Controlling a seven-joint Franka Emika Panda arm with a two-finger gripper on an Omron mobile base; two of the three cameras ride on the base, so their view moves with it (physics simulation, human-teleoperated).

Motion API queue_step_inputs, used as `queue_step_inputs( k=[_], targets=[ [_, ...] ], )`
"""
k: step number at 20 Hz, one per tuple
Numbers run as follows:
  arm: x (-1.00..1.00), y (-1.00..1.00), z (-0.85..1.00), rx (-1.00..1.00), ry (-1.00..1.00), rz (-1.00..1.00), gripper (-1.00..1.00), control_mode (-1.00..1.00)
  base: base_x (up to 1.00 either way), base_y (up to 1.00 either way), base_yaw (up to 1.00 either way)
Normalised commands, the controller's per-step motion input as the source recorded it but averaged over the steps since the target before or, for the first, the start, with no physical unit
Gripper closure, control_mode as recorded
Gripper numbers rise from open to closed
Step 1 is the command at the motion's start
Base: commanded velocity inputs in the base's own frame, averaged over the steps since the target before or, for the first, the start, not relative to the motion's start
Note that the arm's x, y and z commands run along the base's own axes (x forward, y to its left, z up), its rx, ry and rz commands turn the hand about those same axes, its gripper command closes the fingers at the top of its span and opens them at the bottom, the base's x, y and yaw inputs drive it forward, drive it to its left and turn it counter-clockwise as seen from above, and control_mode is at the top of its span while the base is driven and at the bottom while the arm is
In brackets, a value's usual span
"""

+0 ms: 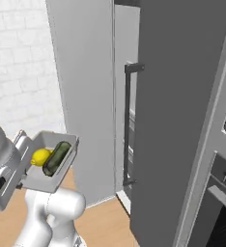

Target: Take the meat container that has the shrimp and place it on the second highest rack of the freezer. Then take the vegetable container that has the lemon and cucumber and place it on the highest rack of the freezer.

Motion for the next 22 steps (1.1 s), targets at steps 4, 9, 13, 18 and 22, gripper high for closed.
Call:
queue_step_inputs(
  k=[4,9,13,18,22],
  targets=[
    [0.00,0.00,0.00,0.00,0.00,0.00,1.00,1.00,0.25,0.31,-0.74],
    [0.00,0.00,0.00,0.00,0.00,0.00,1.00,1.00,0.86,0.31,-0.44],
    [0.00,0.00,0.00,0.00,0.00,0.00,1.00,1.00,0.94,0.45,-0.11],
    [0.00,0.00,0.00,0.00,0.00,0.00,1.00,1.00,0.28,0.47,-0.07],
    [0.00,0.00,0.00,0.00,0.00,0.00,1.00,1.00,0.61,0.18,-0.27]
  ],
)
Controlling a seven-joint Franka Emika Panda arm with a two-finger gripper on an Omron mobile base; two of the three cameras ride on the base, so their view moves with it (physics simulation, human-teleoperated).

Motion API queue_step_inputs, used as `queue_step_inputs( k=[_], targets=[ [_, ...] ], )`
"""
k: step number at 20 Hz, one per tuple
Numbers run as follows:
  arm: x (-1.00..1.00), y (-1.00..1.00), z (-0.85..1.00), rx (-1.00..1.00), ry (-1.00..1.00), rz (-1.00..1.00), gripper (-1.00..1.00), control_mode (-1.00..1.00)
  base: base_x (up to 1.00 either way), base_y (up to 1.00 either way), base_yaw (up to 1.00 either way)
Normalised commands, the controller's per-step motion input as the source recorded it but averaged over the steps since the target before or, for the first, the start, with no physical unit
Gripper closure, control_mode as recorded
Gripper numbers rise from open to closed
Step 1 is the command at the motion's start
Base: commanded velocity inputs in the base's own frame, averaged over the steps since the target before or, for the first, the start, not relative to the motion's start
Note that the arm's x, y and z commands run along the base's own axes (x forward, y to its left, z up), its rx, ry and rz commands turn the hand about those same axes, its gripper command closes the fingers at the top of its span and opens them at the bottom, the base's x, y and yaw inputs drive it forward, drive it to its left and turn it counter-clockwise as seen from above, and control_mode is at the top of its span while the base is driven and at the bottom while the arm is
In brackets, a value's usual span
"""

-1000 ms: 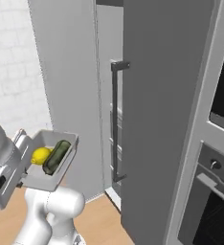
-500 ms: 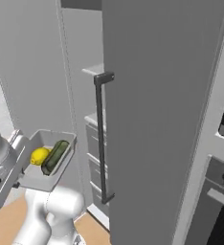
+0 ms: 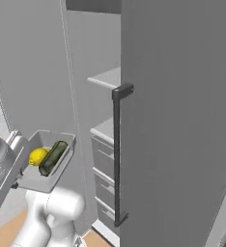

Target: Take the meat container that has the shrimp and place it on the second highest rack of the freezer. Then take the vegetable container that has the lemon and cucumber and place it on the highest rack of the freezer.

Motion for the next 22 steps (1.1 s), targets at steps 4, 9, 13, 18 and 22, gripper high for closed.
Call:
queue_step_inputs(
  k=[4,9,13,18,22],
  targets=[
    [0.00,0.00,0.00,0.00,0.00,0.00,1.00,1.00,0.72,0.04,-0.36],
    [0.00,0.00,0.00,0.00,0.00,0.00,1.00,1.00,0.52,0.21,-0.34],
    [0.00,0.00,0.00,0.00,0.00,0.00,1.00,1.00,0.13,0.45,-0.30],
    [0.00,0.00,0.00,0.00,0.00,0.00,1.00,1.00,0.29,0.45,-0.25],
    [0.00,0.00,0.00,0.00,0.00,0.00,1.00,1.00,0.25,0.65,-0.04]
  ],
)
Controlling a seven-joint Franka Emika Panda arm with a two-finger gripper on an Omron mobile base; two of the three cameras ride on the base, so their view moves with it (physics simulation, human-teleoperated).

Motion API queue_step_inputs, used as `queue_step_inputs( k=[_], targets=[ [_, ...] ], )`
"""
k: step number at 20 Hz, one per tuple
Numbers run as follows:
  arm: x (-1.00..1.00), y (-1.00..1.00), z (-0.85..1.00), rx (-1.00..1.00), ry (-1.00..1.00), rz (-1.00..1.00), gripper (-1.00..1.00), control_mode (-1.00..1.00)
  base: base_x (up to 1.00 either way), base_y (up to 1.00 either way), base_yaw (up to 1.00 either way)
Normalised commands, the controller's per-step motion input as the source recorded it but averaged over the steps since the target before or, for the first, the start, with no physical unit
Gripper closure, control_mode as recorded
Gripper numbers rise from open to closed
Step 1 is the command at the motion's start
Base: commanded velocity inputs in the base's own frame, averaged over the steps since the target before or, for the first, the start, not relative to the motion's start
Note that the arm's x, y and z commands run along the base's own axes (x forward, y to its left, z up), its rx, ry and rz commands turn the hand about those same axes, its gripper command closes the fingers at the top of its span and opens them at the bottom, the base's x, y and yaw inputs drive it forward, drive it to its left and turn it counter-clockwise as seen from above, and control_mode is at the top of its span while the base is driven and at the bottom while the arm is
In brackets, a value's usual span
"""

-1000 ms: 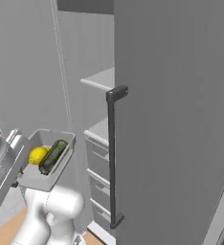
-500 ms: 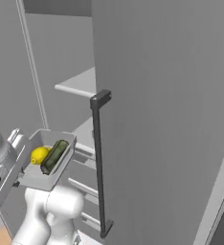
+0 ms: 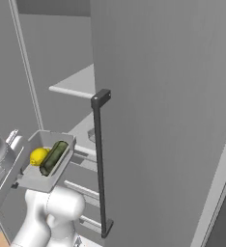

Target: Take the meat container that has the shrimp and place it on the second highest rack of the freezer. Then take the vegetable container that has the lemon and cucumber and place it on the highest rack of the freezer.

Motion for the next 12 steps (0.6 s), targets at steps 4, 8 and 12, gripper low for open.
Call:
queue_step_inputs(
  k=[4,8,12],
  targets=[
    [0.00,0.00,0.00,0.00,0.00,0.00,1.00,1.00,0.00,0.47,0.00],
    [0.00,0.00,0.00,0.00,0.00,0.00,1.00,1.00,0.00,0.61,0.01],
    [0.00,0.00,0.00,0.00,0.00,0.00,1.00,1.00,0.00,0.62,0.10]
  ],
)
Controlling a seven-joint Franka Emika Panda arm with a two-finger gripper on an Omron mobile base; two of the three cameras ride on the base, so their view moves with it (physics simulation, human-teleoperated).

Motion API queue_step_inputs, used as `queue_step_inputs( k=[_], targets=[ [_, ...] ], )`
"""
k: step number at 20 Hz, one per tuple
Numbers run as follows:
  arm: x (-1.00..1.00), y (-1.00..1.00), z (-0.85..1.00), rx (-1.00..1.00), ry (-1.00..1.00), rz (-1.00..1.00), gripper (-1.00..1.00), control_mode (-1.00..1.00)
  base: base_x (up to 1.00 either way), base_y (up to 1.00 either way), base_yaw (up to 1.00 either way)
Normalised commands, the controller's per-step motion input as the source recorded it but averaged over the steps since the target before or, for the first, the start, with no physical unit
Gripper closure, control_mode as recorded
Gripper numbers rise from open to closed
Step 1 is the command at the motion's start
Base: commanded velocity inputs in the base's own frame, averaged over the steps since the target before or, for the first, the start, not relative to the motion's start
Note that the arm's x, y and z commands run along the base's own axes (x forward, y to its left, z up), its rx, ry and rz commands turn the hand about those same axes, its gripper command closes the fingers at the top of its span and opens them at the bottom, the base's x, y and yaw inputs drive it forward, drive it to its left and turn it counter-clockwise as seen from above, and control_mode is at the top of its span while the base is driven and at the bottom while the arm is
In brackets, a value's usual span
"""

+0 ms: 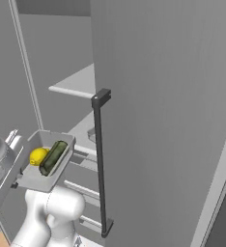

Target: Take the meat container that has the shrimp and place it on the second highest rack of the freezer. Then take the vegetable container that has the lemon and cucumber and place it on the highest rack of the freezer.

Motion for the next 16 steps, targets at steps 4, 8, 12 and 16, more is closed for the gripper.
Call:
queue_step_inputs(
  k=[4,8,12,16],
  targets=[
    [0.00,0.00,0.00,0.00,0.00,0.00,1.00,1.00,0.00,0.59,0.15],
    [0.00,0.00,0.00,0.00,0.00,0.00,1.00,1.00,0.02,0.53,0.11],
    [0.00,0.26,0.07,-0.03,0.00,0.03,1.00,-1.00,0.02,0.23,0.05],
    [0.04,0.26,0.67,-0.11,0.00,0.02,1.00,-1.00,0.00,0.00,0.00]
  ],
)
